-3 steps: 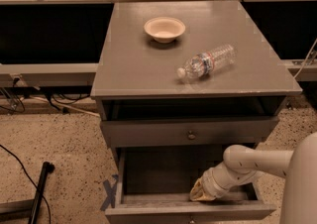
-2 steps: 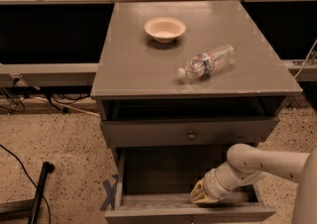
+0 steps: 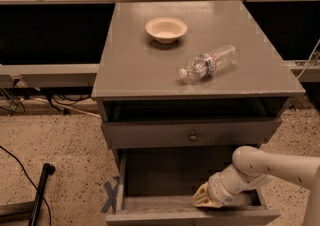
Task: Open middle drawer
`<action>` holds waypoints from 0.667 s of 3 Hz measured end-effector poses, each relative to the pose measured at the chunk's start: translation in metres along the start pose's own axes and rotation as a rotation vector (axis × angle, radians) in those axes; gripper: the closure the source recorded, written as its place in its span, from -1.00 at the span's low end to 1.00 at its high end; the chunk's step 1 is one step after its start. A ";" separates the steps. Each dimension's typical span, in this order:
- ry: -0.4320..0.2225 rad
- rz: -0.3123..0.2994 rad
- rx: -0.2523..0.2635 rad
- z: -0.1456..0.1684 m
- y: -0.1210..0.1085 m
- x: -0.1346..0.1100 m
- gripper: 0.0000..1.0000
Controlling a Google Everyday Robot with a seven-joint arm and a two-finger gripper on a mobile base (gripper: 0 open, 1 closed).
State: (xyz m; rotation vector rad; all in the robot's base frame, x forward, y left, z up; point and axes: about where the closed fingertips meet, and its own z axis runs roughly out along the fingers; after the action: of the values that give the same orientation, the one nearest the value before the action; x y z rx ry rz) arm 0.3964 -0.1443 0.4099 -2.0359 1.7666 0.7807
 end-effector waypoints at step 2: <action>0.000 0.000 0.000 0.000 0.000 0.000 1.00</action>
Offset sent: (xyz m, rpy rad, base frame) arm 0.0462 -0.0499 0.0956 0.1133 -0.3737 -0.2805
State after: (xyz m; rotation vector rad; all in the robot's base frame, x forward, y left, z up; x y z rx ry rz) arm 0.3964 -0.1443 0.4099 -2.0358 1.7666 0.7805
